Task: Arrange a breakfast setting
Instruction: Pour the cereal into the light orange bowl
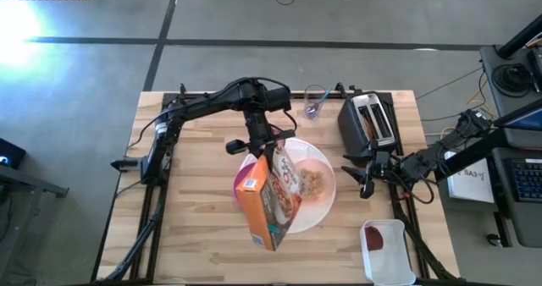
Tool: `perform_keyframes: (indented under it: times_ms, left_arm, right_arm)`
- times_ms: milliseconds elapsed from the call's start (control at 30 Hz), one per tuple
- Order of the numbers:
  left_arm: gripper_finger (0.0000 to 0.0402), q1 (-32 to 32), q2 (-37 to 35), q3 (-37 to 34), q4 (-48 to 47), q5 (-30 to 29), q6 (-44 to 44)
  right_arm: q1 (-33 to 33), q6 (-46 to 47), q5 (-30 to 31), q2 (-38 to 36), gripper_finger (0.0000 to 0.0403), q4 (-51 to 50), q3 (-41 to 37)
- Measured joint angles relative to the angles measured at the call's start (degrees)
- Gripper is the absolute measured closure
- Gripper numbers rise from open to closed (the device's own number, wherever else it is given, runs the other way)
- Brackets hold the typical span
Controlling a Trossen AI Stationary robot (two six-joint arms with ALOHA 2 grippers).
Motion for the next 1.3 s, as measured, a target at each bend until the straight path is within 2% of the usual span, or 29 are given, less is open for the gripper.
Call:
perform_keyframes:
  times_ms: [600,933,1300]
  left_arm:
    - [0.0402,-0.07,0.00,0.00,-0.07,-0.71,5.55]
    - [0.0402,-0.30,0.00,0.00,-0.85,-5.41,16.59]
    - [0.0402,-1.84,-0.74,0.00,-0.85,-9.47,23.19]
  right_arm:
    - [0.00,0.00,-0.02,0.00,0.0225,0.00,0.00]
    - [0.01,0.00,-0.01,0.00,0.0225,0.00,0.00]
    - [0.00,0.00,-0.01,0.00,0.0225,0.00,0.00]
